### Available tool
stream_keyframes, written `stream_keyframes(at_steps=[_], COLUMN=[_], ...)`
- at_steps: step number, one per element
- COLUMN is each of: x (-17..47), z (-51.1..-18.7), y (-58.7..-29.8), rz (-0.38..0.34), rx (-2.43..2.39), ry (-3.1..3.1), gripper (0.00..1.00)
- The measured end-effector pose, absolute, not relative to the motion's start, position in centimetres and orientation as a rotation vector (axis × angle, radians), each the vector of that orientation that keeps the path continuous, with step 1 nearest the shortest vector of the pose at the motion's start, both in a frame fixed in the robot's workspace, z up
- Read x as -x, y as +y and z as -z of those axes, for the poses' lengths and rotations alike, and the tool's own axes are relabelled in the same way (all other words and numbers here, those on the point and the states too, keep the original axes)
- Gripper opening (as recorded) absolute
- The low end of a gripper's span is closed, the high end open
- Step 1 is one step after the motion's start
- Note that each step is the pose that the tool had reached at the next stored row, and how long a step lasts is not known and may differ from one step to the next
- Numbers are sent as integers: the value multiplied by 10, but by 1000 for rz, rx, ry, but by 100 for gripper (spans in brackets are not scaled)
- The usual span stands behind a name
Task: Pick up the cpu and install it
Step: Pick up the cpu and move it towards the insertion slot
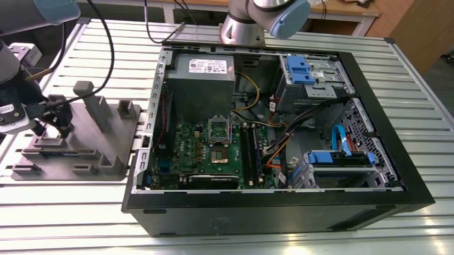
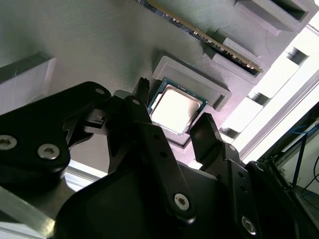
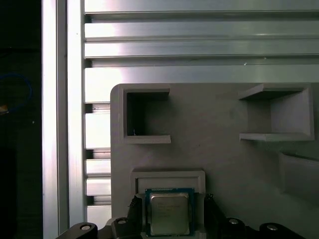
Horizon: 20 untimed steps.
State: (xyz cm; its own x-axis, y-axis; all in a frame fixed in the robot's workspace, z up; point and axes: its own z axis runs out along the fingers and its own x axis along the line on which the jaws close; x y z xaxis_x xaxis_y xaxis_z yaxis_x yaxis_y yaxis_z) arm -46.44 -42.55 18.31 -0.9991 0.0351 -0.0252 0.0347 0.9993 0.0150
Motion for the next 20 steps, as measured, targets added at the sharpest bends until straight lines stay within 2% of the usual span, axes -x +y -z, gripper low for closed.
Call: stream_keyframes(at_steps=[7, 9, 20], x=[464, 464, 464], z=[-183, -183, -184], y=[-426, -426, -425], rz=[-23, -23, -23], rx=[-54, -55, -54], ry=[3116, 3116, 3115], gripper=[59, 47, 47])
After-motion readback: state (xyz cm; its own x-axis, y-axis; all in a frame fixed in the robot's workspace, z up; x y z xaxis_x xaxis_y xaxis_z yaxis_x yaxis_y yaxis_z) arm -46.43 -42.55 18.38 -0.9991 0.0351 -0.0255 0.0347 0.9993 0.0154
